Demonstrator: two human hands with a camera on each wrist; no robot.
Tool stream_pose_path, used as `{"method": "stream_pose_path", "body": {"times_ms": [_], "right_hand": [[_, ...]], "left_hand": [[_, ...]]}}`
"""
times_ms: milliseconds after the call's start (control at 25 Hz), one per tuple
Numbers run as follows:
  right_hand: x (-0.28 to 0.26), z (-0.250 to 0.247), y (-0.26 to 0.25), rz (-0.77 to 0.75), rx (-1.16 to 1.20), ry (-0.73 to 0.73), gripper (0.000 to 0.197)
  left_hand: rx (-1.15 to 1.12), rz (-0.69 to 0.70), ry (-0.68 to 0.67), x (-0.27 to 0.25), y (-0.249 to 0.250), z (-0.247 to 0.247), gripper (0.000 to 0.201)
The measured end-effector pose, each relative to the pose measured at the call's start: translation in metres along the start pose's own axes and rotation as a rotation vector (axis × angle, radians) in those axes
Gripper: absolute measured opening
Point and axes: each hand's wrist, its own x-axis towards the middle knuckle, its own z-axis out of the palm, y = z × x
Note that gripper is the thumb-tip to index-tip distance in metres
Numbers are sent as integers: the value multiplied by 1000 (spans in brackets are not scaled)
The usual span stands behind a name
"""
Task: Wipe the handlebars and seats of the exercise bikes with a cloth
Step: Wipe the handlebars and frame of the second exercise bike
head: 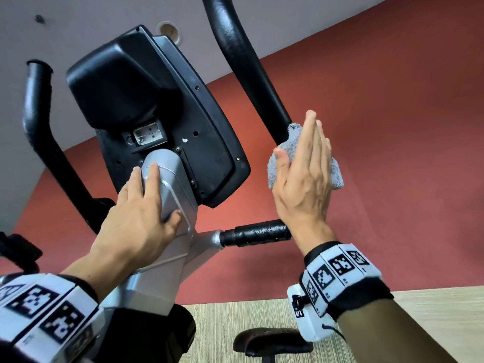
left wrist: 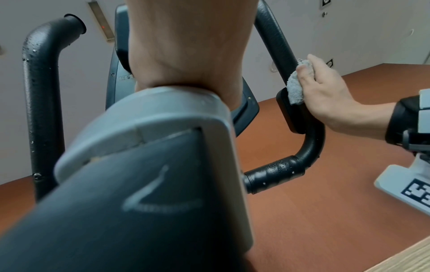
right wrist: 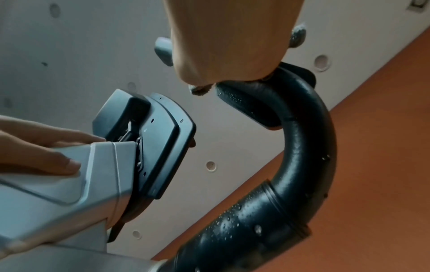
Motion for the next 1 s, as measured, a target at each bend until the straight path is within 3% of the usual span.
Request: {"method": "stream_pose_path", "body": {"times_ms": [200,400,600,800,920,1000], "right_hand": [[13,8,13,-198,-112,22,62],[-21,3,31,-91,-209,-16,64],[-11,2,40,-192,-185,-30,64],[-26,-8,45,-105,-154,-110,67],[-7,-5,41,-168,-127,-115,65],[-23,-8,52,-139,-108,-107,66]], "left_hand": [[-5,-8,4,1,1,1,93],[-4,-9,-3,-1,0,-1,94],[-4,1,6,2,-3,4,94],[-7,-8,-1,3,-5,4,95],[-7,-8,18,6,-7,7,96],[-10,-4,19,8,-8,8,97]]}}
